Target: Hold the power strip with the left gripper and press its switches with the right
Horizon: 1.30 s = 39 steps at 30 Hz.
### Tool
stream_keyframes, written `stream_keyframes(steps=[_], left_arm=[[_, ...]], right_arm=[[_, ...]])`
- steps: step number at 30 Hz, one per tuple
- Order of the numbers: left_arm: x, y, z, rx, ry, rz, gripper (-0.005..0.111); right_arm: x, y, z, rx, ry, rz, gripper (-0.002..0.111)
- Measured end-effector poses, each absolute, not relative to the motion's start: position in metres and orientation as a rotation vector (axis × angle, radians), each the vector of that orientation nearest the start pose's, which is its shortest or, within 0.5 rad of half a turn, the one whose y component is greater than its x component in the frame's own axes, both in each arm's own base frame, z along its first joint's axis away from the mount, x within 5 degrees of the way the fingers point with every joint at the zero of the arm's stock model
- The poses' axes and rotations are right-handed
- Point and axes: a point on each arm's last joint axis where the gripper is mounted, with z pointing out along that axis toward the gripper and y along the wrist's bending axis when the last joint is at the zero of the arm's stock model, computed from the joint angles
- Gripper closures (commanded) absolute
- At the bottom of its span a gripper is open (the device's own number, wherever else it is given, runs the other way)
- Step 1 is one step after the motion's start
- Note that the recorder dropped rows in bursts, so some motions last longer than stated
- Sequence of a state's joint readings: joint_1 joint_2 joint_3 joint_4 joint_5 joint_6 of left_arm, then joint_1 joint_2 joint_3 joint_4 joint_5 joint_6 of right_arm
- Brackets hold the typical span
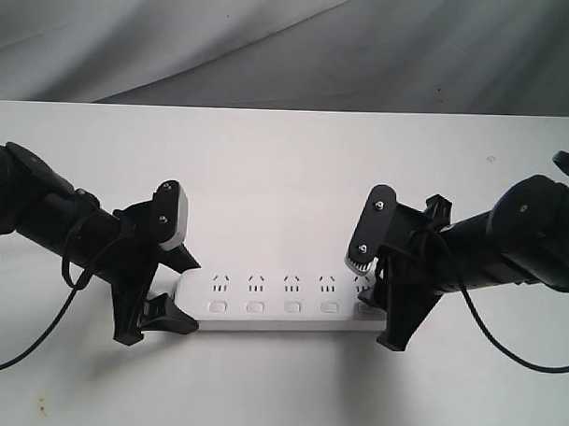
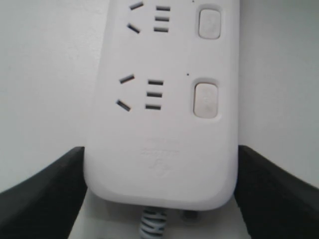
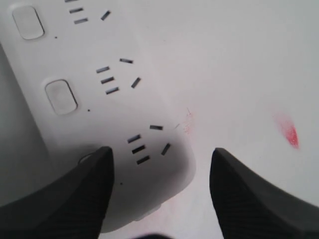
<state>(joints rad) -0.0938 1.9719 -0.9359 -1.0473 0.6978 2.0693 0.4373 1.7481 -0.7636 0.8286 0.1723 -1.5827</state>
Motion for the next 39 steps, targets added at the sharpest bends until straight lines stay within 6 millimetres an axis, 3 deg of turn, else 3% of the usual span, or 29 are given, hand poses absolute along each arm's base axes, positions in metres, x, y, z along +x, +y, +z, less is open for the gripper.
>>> stream_keyframes(steps=[39], left_arm=[[0.3203, -0.081, 0.1032, 1.588, 2.068, -0.536, 0.039]], right_arm=[[0.2725, 0.1447, 0.1275, -1.473, 2.161, 0.13, 0.054]])
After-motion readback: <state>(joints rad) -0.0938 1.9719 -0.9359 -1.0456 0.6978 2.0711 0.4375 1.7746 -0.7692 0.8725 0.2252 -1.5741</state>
